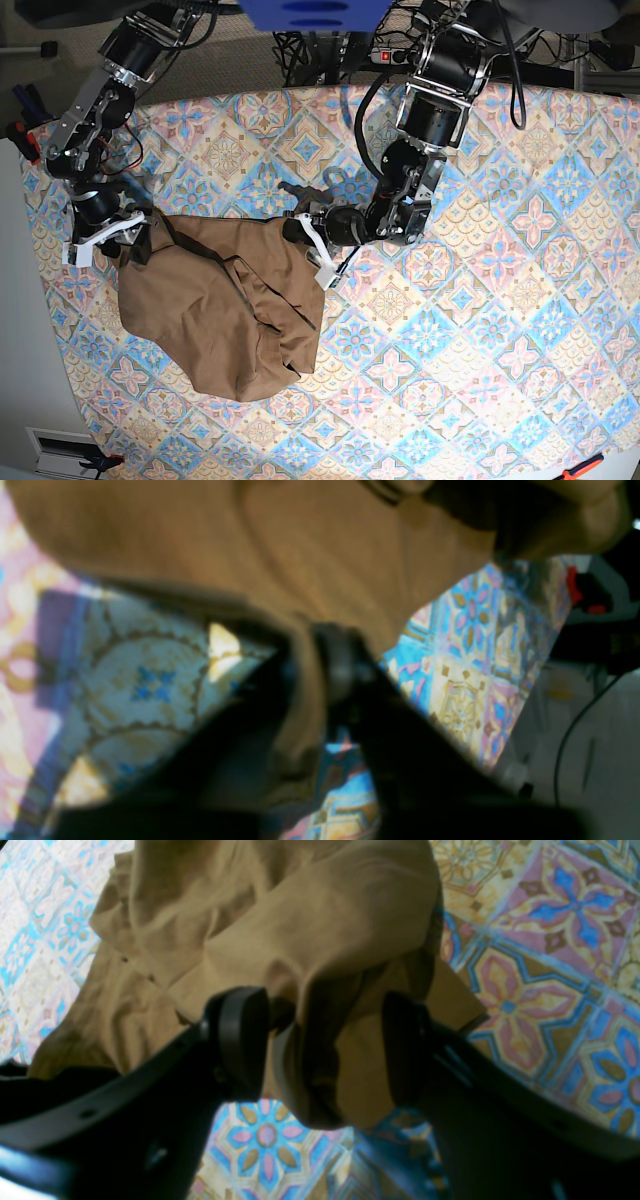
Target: Layout the t-shirt on the table in an organized manner, then fold the t-shirt properly
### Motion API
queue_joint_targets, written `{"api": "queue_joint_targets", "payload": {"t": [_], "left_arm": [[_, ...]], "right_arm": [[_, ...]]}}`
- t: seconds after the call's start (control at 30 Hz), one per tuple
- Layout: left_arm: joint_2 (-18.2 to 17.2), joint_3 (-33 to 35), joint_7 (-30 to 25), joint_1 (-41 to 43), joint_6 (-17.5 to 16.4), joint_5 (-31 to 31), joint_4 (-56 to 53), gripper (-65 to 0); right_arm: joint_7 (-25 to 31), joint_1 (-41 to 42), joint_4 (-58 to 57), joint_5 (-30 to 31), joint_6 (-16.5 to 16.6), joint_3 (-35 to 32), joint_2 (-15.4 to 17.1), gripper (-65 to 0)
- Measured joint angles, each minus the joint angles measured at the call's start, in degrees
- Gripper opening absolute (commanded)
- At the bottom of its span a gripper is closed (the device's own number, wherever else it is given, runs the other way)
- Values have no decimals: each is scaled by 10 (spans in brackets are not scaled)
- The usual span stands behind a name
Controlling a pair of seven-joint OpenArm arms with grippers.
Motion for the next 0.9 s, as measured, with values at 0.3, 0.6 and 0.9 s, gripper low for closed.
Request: {"api": "queue_joint_targets", "payload": {"t": [0.3,0.6,0.9], "left_arm": [[-36,4,37,31,8,18,79,-650],[-110,-85,105,126,11,-15,253,-650],[-203,-172,166,159,9,-21,297,-650]], "right_arm": [[0,0,0,0,0,2,-1,-304],[2,0,0,1,0,3,-1,-304],[-3,-5,44,0,0,1,-1,-304]]}}
